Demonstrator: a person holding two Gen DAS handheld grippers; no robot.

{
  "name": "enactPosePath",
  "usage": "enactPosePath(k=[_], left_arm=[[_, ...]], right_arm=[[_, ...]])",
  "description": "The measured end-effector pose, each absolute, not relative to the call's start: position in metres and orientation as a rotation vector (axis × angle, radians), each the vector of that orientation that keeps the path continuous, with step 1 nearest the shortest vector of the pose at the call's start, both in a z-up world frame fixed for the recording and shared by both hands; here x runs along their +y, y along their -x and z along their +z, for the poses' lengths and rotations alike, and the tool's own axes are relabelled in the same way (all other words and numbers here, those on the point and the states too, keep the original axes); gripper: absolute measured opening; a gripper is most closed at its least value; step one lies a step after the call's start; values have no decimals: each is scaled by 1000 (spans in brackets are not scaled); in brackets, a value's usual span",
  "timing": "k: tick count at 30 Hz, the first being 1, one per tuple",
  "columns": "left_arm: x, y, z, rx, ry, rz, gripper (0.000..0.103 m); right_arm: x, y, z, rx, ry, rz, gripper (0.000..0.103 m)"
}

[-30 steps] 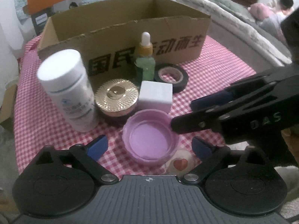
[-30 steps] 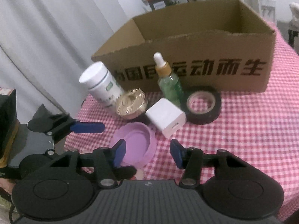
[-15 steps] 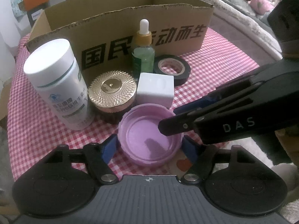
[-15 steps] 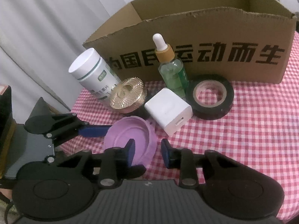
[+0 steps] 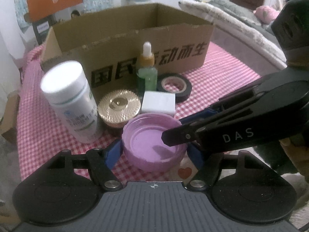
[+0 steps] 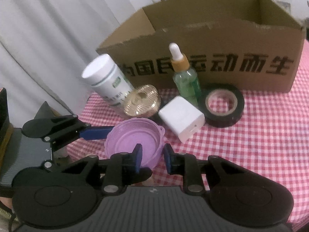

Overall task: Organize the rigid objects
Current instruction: 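Carry the pink cap with the right gripper over the box and lower it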

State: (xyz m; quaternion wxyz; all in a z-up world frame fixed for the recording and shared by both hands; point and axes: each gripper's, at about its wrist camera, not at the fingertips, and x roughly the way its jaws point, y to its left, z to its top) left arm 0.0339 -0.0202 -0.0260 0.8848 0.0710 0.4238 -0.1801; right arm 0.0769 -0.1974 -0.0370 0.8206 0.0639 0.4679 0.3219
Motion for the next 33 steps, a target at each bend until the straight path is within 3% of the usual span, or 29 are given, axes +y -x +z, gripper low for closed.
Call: enactPosePath(k=[10,18,24,33], left_arm=[[-11,-21,41,691,-167,-337,73],[-2,-73,93,606,-197,-301,73],[8,-143,95,705,-201,-296,73],[5,-224,44,990,-265,-318,73]], right_arm=[[-196,-66,35,813,-77,716,27],[-174,-111,103,673,-13,766,27],[-161,-194,109,776,-45,795,27],[-149,-314,38,1155,-188,799,27]])
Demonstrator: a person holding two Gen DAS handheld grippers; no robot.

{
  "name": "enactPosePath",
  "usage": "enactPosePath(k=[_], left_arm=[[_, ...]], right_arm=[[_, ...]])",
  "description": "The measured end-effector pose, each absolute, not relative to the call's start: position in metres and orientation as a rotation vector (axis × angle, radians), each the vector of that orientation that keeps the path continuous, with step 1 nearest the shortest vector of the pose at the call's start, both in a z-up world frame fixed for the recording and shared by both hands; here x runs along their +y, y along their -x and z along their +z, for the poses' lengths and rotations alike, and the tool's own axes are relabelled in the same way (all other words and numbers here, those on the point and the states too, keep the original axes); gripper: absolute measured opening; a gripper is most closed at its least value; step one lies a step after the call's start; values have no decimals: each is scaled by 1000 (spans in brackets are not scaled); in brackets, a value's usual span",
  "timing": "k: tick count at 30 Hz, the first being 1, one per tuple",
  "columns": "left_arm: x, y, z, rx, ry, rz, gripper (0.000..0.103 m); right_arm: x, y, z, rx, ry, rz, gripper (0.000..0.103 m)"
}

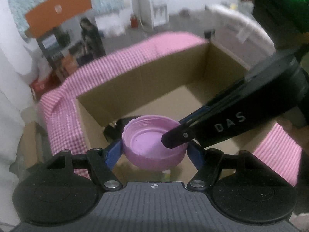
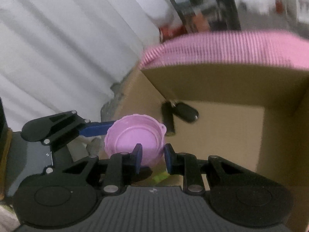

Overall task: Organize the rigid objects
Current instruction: 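Carry the pink cap with the right gripper over the box and lower it, then open the right gripper to drop the cap and withdraw from the box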

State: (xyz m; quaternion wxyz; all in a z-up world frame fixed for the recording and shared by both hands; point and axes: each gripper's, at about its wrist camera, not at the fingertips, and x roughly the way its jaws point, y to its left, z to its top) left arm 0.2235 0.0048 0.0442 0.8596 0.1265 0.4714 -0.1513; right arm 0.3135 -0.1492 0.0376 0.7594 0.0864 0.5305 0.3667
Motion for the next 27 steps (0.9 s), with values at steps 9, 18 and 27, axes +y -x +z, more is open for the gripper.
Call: enactPosePath(k=[9,18,27], left_arm=[[0,-256,11,1143,-354,-301,73],[1,-258,6,1201,-362,-305,88],[4,-250,21,1143,-346,-305,94]], right_arm=[[-131,-364,-19,1373,-225,806,27],[-110,-367,-44,1478,-190,849,27],[-107,-363,-35,1449,-198,861,28]])
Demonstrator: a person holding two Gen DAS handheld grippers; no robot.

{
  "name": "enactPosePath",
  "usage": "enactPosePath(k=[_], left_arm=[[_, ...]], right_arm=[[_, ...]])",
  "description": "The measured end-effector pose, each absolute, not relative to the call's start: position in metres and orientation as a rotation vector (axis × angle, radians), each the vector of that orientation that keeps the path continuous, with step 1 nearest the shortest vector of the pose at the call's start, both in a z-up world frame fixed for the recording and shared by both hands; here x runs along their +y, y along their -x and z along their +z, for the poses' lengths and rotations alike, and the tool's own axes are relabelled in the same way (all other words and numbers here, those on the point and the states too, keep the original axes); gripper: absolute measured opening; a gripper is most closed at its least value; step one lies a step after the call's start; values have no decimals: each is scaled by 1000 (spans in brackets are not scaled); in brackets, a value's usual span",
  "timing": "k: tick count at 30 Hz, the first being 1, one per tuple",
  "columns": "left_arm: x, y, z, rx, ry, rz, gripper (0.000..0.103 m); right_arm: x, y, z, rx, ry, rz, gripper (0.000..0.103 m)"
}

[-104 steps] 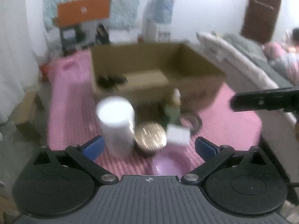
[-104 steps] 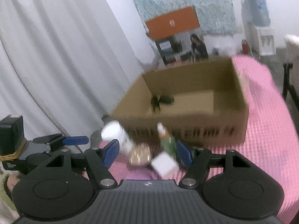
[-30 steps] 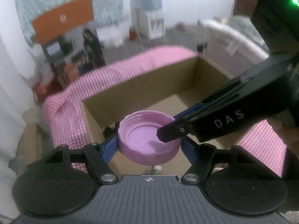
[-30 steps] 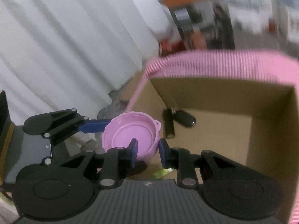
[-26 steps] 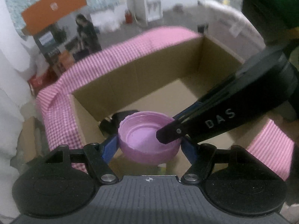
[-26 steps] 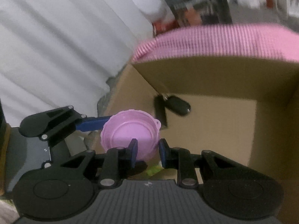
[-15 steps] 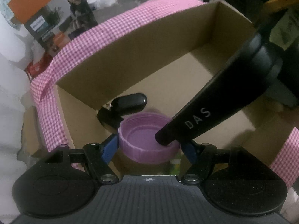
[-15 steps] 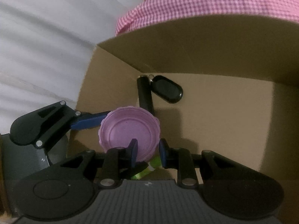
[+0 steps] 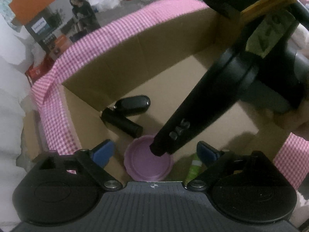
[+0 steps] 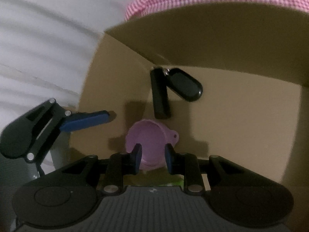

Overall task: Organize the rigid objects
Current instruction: 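Open the right gripper to drop the cap and withdraw from the box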

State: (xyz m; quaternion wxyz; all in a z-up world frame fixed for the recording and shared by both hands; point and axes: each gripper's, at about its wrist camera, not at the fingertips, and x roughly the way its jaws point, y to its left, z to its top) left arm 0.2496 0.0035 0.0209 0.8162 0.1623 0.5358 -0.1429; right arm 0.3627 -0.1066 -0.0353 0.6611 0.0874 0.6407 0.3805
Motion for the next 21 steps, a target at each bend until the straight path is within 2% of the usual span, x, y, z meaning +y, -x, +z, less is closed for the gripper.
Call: enactPosePath(k=[4,6,8,12,14,15,17,19,21], left_arm=[[9,-237,43,1041,-306,-314,96],[14,-227,57,978,-279,-317,97],[20,-216,69,922,-248,-319,98],[33,-192,92,832,-156,-339,101],[39,-179,103,805,-109,-349,101],[43,-171,107,788,-92,-347,102],[48,-156,113,749,-68,-339,103],[53,-140,115,709,-41,-341,103],[58,-125,115,685,5,-325,103]], right_arm=[[-125,-356,-6,1367,-239,860,30],[-136,-348,14,1304,-247,863,39],[-147,-337,35,1224,-253,864,60],[-169,-303,79,1061,-249,856,67],[-182,-281,101,969,-251,854,81],[-188,-269,110,921,-245,848,84],[-200,-244,127,831,-215,824,99],[-211,-216,141,740,-167,784,103],[-217,-186,149,660,-82,729,103]])
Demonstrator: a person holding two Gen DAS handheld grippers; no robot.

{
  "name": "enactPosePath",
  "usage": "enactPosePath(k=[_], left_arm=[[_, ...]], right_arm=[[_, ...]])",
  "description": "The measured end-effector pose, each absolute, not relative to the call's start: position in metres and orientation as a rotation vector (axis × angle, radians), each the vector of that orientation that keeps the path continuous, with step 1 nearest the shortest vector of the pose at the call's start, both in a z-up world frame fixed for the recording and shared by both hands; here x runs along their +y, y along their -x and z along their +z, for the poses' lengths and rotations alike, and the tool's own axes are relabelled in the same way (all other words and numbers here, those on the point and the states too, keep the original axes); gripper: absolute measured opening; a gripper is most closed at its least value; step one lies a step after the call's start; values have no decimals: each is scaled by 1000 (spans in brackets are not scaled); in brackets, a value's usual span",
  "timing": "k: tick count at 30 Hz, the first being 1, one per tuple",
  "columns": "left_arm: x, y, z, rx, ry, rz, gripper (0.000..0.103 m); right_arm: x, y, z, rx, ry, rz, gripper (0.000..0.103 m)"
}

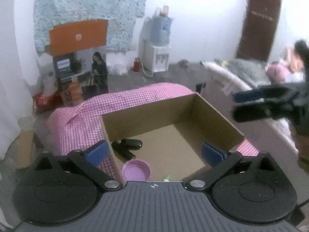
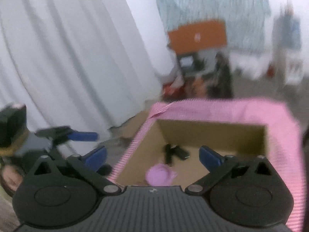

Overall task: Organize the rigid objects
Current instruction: 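Open the right gripper to drop the cap and withdraw from the box, then move the right gripper to the black tape roll and grasp its edge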

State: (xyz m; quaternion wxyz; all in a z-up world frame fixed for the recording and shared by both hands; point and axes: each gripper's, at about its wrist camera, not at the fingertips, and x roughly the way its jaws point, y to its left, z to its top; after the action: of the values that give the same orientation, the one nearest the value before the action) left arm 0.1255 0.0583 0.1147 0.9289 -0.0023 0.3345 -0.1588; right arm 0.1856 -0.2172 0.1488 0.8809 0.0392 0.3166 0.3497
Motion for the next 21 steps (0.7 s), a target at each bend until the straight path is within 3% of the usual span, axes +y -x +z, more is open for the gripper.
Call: enactPosePath(k=[10,16,21], left_arm=[[68,-79,69,680,307,-420,103],[29,-59,43,624,278,-495,103],[-34,-62,13,660,36,-480,103]], right_arm=[[-217,-84,107,512,305,372,103],[-247,-69,62,621,142,419,103],[-281,-62,42,592,-37,341,103]])
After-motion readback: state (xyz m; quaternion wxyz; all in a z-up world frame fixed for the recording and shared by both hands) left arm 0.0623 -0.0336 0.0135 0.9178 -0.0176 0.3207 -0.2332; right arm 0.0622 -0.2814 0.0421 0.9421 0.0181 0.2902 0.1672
